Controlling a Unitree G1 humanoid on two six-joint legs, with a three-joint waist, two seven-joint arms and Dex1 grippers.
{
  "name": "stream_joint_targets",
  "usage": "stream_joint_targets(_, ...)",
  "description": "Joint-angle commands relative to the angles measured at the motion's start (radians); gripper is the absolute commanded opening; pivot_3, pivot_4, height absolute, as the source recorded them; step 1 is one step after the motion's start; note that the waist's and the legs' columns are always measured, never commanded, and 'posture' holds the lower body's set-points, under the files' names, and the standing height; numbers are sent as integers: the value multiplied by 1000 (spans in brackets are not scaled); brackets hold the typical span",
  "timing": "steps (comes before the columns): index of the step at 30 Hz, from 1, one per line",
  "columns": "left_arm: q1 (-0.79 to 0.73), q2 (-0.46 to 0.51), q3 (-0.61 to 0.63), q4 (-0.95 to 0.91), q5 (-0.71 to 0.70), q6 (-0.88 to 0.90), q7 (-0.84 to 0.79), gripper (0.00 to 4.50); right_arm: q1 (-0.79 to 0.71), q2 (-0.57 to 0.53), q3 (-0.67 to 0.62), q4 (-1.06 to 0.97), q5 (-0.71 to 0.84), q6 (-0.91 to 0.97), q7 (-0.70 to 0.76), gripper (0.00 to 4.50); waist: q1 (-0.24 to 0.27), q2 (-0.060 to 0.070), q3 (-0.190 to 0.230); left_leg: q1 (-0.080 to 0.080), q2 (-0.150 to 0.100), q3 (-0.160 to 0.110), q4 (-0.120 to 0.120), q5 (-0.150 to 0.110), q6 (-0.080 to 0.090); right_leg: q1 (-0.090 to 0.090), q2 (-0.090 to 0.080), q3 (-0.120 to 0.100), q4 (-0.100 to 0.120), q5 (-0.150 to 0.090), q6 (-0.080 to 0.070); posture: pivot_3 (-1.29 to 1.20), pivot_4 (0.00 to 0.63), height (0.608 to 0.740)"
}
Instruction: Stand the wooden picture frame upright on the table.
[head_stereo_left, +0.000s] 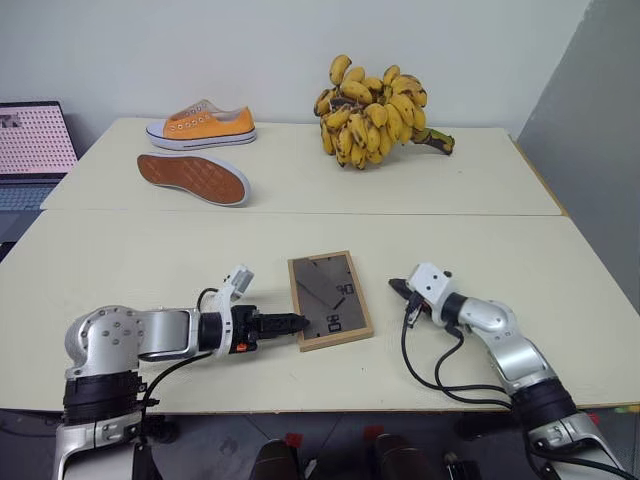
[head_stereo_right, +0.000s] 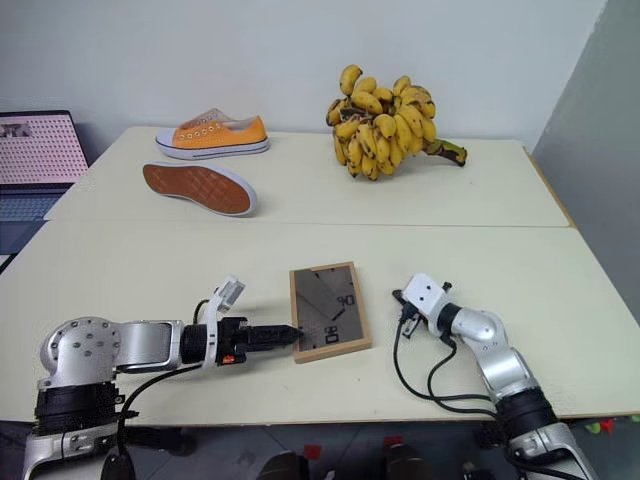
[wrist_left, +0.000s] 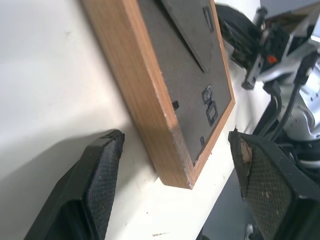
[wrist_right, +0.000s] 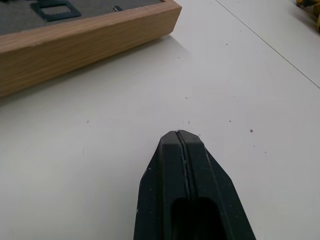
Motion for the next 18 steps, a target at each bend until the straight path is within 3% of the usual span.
stream_joint_targets(1,19,-58,58,4,-107,6,194,3582,32,-12,-16,-20,18,23,18,0,1,0,0,0,0,0,0,0,0,1,0,0,0,0,0,0,150,740)
stream_joint_targets(7,12,-117,71,39,-221,-36,395,3582,40,54,19,-68,18,69,8,0,2,0,-1,1,-1,-1,0,0,0,1,0,0,0,0,0,0,150,740)
stream_joint_targets(12,17,-68,25,60,-361,-94,472,3582,61,77,33,-141,19,114,16,0,2,0,-1,1,-1,-1,0,0,0,1,0,0,0,0,0,0,150,740)
stream_joint_targets(18,-6,-3,-42,93,-428,-166,517,3582,106,78,46,-269,34,181,25,0,2,0,-1,1,-1,-1,-1,0,-1,0,0,0,0,0,0,0,150,740)
